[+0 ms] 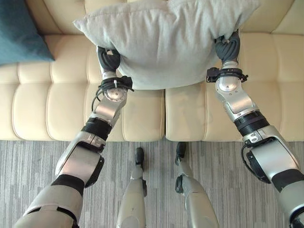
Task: Pick up all the scattered cushions and arrange them neatly on the sofa.
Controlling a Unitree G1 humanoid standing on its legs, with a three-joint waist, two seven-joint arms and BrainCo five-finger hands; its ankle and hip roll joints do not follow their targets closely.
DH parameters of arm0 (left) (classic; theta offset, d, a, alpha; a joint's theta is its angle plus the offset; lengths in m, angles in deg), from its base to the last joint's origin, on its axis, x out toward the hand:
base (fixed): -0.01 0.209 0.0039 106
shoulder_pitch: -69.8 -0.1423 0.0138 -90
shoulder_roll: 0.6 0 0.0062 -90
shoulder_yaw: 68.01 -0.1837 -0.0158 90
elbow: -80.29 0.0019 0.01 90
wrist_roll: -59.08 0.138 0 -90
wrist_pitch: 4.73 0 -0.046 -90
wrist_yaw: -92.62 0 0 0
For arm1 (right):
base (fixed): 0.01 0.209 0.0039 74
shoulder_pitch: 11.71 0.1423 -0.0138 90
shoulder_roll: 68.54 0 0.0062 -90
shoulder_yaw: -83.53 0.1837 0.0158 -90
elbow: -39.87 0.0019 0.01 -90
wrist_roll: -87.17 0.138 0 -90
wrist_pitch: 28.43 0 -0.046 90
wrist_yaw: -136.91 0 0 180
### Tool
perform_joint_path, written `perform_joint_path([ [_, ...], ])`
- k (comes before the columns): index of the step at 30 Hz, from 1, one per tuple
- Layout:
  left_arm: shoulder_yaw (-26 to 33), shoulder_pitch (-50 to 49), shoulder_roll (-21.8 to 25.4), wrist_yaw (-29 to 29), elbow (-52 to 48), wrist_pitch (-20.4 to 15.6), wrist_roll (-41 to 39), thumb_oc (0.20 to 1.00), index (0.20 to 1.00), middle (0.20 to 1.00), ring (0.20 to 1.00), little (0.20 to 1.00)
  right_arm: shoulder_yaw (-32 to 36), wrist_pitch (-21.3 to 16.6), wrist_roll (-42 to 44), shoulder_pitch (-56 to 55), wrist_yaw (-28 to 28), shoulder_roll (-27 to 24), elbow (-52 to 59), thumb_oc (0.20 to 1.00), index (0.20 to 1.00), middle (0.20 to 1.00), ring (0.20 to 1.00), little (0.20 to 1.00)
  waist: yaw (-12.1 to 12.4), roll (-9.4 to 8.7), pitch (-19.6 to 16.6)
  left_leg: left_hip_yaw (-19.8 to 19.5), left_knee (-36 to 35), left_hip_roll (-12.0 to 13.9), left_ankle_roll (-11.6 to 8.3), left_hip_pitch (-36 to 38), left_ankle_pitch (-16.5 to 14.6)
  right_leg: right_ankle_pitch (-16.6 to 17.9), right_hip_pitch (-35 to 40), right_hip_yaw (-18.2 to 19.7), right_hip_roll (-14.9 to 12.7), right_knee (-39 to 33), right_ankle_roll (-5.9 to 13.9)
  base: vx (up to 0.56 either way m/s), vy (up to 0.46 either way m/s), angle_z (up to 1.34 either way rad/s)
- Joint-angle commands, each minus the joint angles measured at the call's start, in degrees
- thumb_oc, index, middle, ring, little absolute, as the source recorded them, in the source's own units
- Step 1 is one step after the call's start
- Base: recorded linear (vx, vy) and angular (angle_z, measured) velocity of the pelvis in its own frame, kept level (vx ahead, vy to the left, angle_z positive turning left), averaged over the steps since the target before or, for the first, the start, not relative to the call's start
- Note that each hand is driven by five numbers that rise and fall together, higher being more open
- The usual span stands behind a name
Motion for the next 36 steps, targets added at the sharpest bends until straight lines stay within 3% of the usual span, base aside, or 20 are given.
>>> perform_joint_path([
  [1,-5.32,13.42,3.19,-1.77,1.07,-2.71,5.08,0.200,0.200,0.200,0.200,0.200,-6.22,-4.52,-0.55,12.54,-1.34,3.48,-1.24,0.200,0.200,0.200,0.200,0.200,-0.39,-0.51,-1.50,-1.49,7.36,-1.28,-1.42,-2.40,-8.15,-14.88,-4.13,2.40,-4.21,13.94,7.48,0.00,0.000,0.00],
  [2,-6.42,15.02,4.18,-1.70,3.42,-1.83,6.44,0.200,0.200,0.200,0.200,0.200,-7.38,-4.07,-0.87,13.32,-1.51,2.96,-3.99,0.200,0.200,0.200,0.200,0.200,-0.52,-0.41,-1.11,-1.50,7.41,-1.15,-1.48,-3.51,-7.87,-14.75,-5.43,2.28,-4.19,14.40,7.59,0.00,-0.046,0.00],
  [3,-7.55,16.68,4.96,-1.71,5.30,-1.24,7.55,0.200,0.200,0.200,0.200,0.200,-8.84,-3.37,-1.09,14.25,-1.85,2.59,-6.55,0.953,0.953,0.953,0.953,0.953,-0.65,-0.50,-1.08,-1.52,7.60,-1.10,-1.58,-4.67,-7.60,-14.63,-6.54,2.25,-4.26,14.64,7.55,-0.01,-0.035,-0.01],
  [4,-8.84,18.07,5.82,-2.10,6.96,-0.68,8.74,0.354,0.354,0.354,0.354,0.354,-10.13,-2.82,-1.46,15.29,-2.37,2.03,-8.50,1.000,1.000,1.000,1.000,1.000,-0.79,-0.49,-1.09,-1.67,7.77,-1.11,-1.59,-5.62,-7.39,-14.54,-7.46,2.26,-4.25,14.81,7.52,0.00,0.000,0.00],
  [5,-13.21,21.47,9.60,-3.60,10.02,0.92,13.12,1.000,1.000,1.000,1.000,1.000,-15.65,0.52,-5.59,18.90,-4.23,-1.38,-13.63,1.000,1.000,1.000,1.000,1.000,-1.02,-0.51,-1.23,-1.81,7.52,-1.03,-1.54,-6.42,-6.91,-14.32,-8.36,2.14,-4.14,14.82,7.61,0.00,0.000,0.00],
  [9,-18.89,25.10,15.12,-4.87,12.93,2.82,17.16,1.000,1.000,1.000,1.000,1.000,-22.29,3.10,-8.97,23.93,-6.49,-6.45,-18.13,1.000,1.000,1.000,1.000,1.000,-1.04,-0.67,-2.12,-1.80,6.44,-0.95,-1.67,-6.21,-6.32,-13.95,-8.25,1.82,-3.89,13.89,7.76,0.01,-0.008,0.04],
  [12,-22.76,27.85,18.88,-6.31,18.62,4.67,17.41,1.000,1.000,1.000,1.000,1.000,-24.08,3.48,-6.11,27.13,-6.49,-12.00,-22.45,1.000,1.000,1.000,1.000,1.000,-0.95,-0.61,-3.33,-1.91,3.78,-0.85,-1.94,-3.85,-5.38,-13.51,-6.20,1.41,-3.49,11.93,7.91,0.01,0.000,0.00],
  [18,-18.19,26.17,19.25,-8.94,21.81,4.82,8.30,1.000,1.000,1.000,1.000,1.000,-20.23,4.84,-0.51,25.45,-6.24,-17.20,-23.96,1.000,1.000,1.000,1.000,1.000,-0.26,0.03,-4.37,-1.70,-1.57,-0.78,-2.71,3.37,-3.80,-13.00,0.70,0.68,-2.94,8.30,8.06,0.04,0.004,0.00],
  [20,-13.53,24.41,18.51,-11.04,23.42,3.08,-1.11,1.000,1.000,1.000,1.000,1.000,-17.91,5.65,2.99,24.54,-6.09,-18.74,-24.74,1.000,1.000,1.000,1.000,1.000,-0.05,0.24,-4.91,-1.59,-3.90,-0.61,-3.14,6.05,-3.07,-12.84,3.23,0.27,-2.70,6.91,8.20,0.06,0.013,-0.03],
  [21,-9.24,22.35,17.04,-11.89,22.94,0.92,-10.52,1.000,1.000,1.000,1.000,1.000,-16.24,5.87,5.00,23.19,-5.86,-18.84,-24.78,1.000,1.000,1.000,1.000,1.000,0.04,0.21,-5.25,-1.59,-4.73,-0.64,-3.29,7.16,-2.78,-12.79,4.35,0.07,-2.63,6.37,8.23,0.08,0.018,-0.02],
  [22,-1.80,17.32,14.52,-14.40,16.38,-3.29,-28.70,1.000,1.000,1.000,1.000,1.000,-11.71,5.91,8.97,19.04,-4.63,-18.73,-21.21,1.000,1.000,1.000,1.000,1.000,0.06,0.67,-5.61,-1.63,-6.09,-0.67,-3.47,9.20,-2.57,-12.84,6.71,-0.26,-2.47,5.17,8.22,0.07,0.020,0.03],
  [23,0.14,14.53,14.42,-15.62,14.73,-3.42,-31.94,1.000,1.000,1.000,1.000,1.000,-9.13,5.66,10.12,15.94,-4.10,-18.30,-19.54,1.000,1.000,1.000,1.000,1.000,-0.06,0.89,-6.11,-1.53,-6.50,-0.76,-3.50,10.01,-2.44,-12.53,7.75,-0.47,-2.50,4.44,8.23,0.07,0.039,0.05],
  [28,6.67,-1.70,17.50,-18.68,4.14,-3.41,-29.71,1.000,1.000,1.000,1.000,1.000,1.62,3.79,11.03,0.07,-4.17,-16.85,-10.19,1.000,1.000,1.000,1.000,1.000,-0.30,1.58,-7.64,-0.74,-6.76,-0.72,-3.39,13.78,-3.74,-13.16,12.04,-0.73,-2.55,3.62,8.25,0.06,0.056,0.01],
  [29,9.90,-11.48,17.20,-19.68,0.07,-2.57,-27.33,1.000,1.000,1.000,1.000,1.000,5.92,3.55,10.47,-9.30,-5.91,-15.91,-5.90,1.000,1.000,1.000,1.000,1.000,-0.64,1.50,-9.07,-0.27,-6.76,-1.04,-3.03,15.38,-4.19,-13.05,14.14,-0.58,-2.82,2.85,8.26,0.13,0.087,-0.02],
  [32,12.77,-21.55,17.13,-21.89,-2.36,-1.12,-21.54,1.000,1.000,1.000,1.000,1.000,10.35,3.00,10.09,-18.80,-8.78,-14.63,-2.92,1.000,1.000,1.000,1.000,1.000,-0.76,1.58,-10.17,0.17,-6.76,-1.32,-2.42,17.63,-5.02,-13.24,16.48,-0.29,-3.00,2.57,8.43,0.07,0.071,-0.11],
  [34,16.05,-36.89,15.51,-25.58,-6.00,1.06,-10.52,1.000,1.000,1.000,1.000,1.000,14.66,3.44,6.01,-32.69,-14.35,-13.46,0.23,1.000,1.000,1.000,1.000,1.000,-0.82,1.79,-11.52,0.75,-6.76,-1.58,-1.69,20.89,-6.15,-13.55,19.74,0.00,-3.38,1.98,8.68,0.04,0.087,-0.09],
  [36,16.24,-41.31,14.18,-26.91,-6.44,2.33,-6.92,1.000,1.000,1.000,1.000,1.000,15.24,3.82,3.61,-36.46,-16.19,-13.49,1.63,1.000,1.000,1.000,1.000,1.000,-0.94,1.73,-12.25,0.83,-6.76,-1.82,-1.36,21.65,-6.27,-13.39,20.60,0.11,-3.57,1.74,8.72,0.01,0.079,-0.12],
])
